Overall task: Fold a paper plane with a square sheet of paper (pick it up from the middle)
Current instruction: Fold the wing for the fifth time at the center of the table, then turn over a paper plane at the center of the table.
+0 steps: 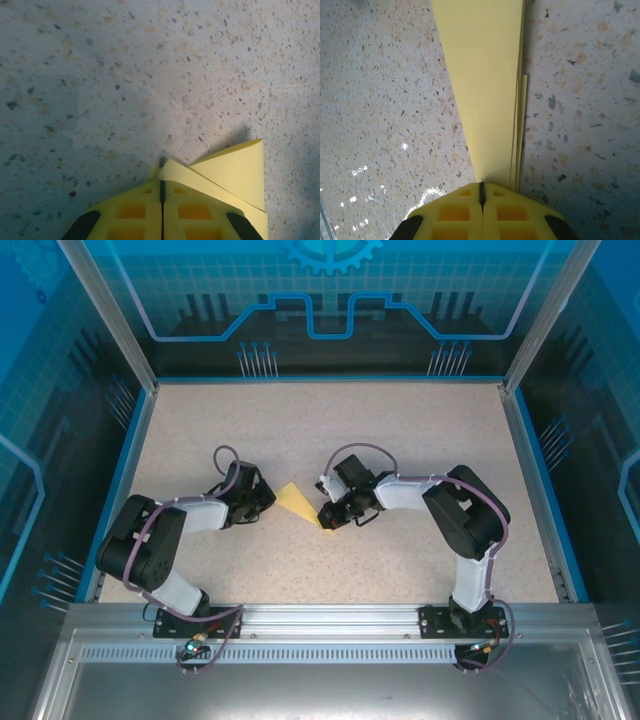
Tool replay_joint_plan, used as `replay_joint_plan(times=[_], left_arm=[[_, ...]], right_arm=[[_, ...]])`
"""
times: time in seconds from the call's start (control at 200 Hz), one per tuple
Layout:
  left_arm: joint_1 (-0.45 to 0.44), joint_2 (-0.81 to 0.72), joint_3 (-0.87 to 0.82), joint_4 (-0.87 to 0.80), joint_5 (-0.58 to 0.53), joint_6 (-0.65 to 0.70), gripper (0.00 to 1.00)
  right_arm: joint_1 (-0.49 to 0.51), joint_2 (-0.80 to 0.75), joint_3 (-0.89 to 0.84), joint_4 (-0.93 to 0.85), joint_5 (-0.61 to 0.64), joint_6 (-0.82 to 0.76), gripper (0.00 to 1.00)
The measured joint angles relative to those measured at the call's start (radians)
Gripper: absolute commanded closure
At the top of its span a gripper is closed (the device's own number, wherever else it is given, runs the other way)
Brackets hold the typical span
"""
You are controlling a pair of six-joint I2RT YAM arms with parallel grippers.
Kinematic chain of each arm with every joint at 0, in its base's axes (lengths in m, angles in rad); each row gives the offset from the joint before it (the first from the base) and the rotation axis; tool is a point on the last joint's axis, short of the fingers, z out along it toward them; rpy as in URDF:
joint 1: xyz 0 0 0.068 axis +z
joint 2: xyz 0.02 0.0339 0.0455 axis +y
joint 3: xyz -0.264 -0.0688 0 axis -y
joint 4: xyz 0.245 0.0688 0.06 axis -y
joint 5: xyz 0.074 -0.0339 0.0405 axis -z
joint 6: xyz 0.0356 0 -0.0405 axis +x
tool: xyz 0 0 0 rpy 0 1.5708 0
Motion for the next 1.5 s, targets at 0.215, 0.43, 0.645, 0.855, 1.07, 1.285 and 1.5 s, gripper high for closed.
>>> replay_joint_plan(times=[0.215, 0.43, 0.645, 0.855, 1.07, 1.285, 1.5], left_arm=[[0.065, -0.068, 0.0, -0.084, -0.105, 0.003, 0.84], [0.061, -0.224, 0.024, -0.205, -0.179, 0.024, 0.64], [-0.045, -0.279, 0.155, -0.432, -0.259, 0.016, 0.43], [-0.221, -0.198, 0.305, -0.653, -0.365, -0.052, 0.18], [-0.344, 0.026, 0.51, -0.81, -0.425, -0.085, 0.04], [-0.413, 0.239, 0.736, -0.973, -0.475, -0.11, 0.03], [-0.442, 0.389, 0.861, -1.093, -0.49, -0.135, 0.04]], right_arm=[[0.0, -0.011, 0.0, -0.024, -0.005, -0.004, 0.96], [-0.001, -0.103, 0.021, -0.091, 0.019, 0.004, 0.66], [-0.034, -0.312, 0.018, -0.079, 0.127, 0.029, 0.33], [-0.142, -0.475, -0.12, -0.042, 0.281, 0.068, 0.04], [-0.209, -0.53, -0.224, -0.047, 0.378, 0.099, 0.01], [-0.232, -0.573, -0.259, -0.037, 0.423, 0.121, 0.01], [-0.244, -0.586, -0.269, -0.037, 0.436, 0.132, 0.01]])
